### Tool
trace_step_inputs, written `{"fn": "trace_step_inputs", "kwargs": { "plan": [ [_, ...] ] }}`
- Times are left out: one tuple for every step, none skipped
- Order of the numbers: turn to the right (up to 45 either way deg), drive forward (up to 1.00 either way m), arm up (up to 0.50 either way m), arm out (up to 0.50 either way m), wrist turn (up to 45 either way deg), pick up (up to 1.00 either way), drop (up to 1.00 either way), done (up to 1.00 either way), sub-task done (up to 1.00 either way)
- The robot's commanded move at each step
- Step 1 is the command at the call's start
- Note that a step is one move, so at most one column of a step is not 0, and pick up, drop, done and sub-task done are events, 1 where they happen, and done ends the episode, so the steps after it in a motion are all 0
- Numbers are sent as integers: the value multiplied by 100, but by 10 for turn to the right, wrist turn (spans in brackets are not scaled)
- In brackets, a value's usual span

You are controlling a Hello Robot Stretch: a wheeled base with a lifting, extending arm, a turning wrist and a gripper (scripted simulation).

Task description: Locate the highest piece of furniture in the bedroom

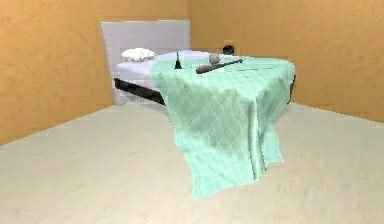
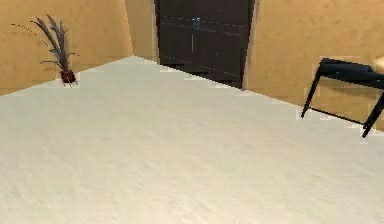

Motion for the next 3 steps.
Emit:
{"fn": "trace_step_inputs", "kwargs": {
  "plan": [
    [0, 20, 0, 0, 0, 0, 0, 0, 0],
    [-450, 0, 0, 0, 0, 0, 0, 0, 0],
    [-60, 0, 0, 0, 0, 0, 0, 0, 0]
  ]
}}
